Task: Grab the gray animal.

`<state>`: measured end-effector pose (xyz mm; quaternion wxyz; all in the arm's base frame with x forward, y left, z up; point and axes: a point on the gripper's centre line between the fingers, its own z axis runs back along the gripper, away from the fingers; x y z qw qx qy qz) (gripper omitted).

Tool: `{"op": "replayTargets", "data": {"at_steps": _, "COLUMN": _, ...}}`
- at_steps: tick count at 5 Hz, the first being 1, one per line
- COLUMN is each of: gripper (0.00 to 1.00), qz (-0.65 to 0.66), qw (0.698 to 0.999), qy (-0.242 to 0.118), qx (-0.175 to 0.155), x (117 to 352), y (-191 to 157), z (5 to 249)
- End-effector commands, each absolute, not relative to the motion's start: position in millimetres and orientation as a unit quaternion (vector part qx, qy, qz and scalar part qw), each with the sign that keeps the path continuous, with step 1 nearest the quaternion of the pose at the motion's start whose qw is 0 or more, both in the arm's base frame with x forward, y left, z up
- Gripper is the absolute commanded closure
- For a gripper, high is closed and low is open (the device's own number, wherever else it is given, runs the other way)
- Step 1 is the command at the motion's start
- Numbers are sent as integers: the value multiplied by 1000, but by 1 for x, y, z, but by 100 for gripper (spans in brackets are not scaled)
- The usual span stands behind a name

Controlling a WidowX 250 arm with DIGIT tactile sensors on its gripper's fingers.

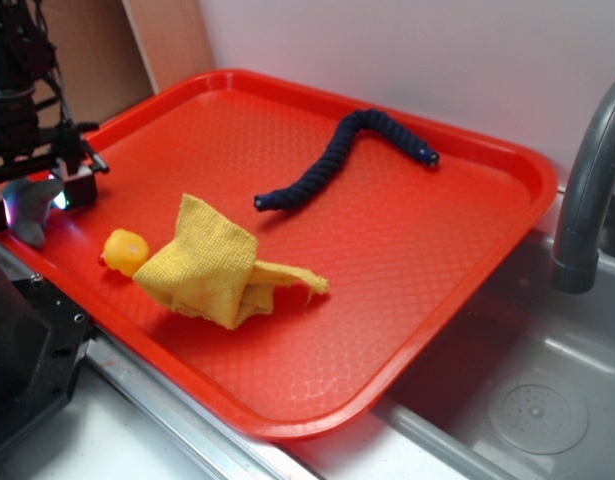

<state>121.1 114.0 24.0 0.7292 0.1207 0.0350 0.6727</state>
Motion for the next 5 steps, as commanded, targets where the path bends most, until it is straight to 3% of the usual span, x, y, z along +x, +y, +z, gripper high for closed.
{"op": "replayTargets", "data": {"at_steps": 1, "gripper": 100, "qz": 550, "qw": 829, "qy": 50, "qx": 87, "x": 124, "y": 101, "z": 66}}
{"op": "replayTargets", "data": {"at_steps": 2, "gripper": 100, "qz": 453, "qw": 885, "qy": -46, "qx": 98, "x": 141, "y": 93, "z": 116}}
{"op": "replayTargets", "data": {"at_steps": 3, "gripper": 100, "qz": 339, "qw": 938, "qy": -30, "qx": 70, "x": 167, "y": 82, "z": 166}}
{"op": "replayTargets", "data": {"at_steps": 4, "gripper": 100, "qz": 221, "qw": 974, "qy": -51, "qx": 26, "x": 186, "y": 58, "z": 190}}
{"op": "replayTargets", "data": {"at_steps": 5, "gripper": 100, "qz": 98, "qw": 994, "qy": -33, "qx": 17, "x": 209, "y": 28, "z": 194}}
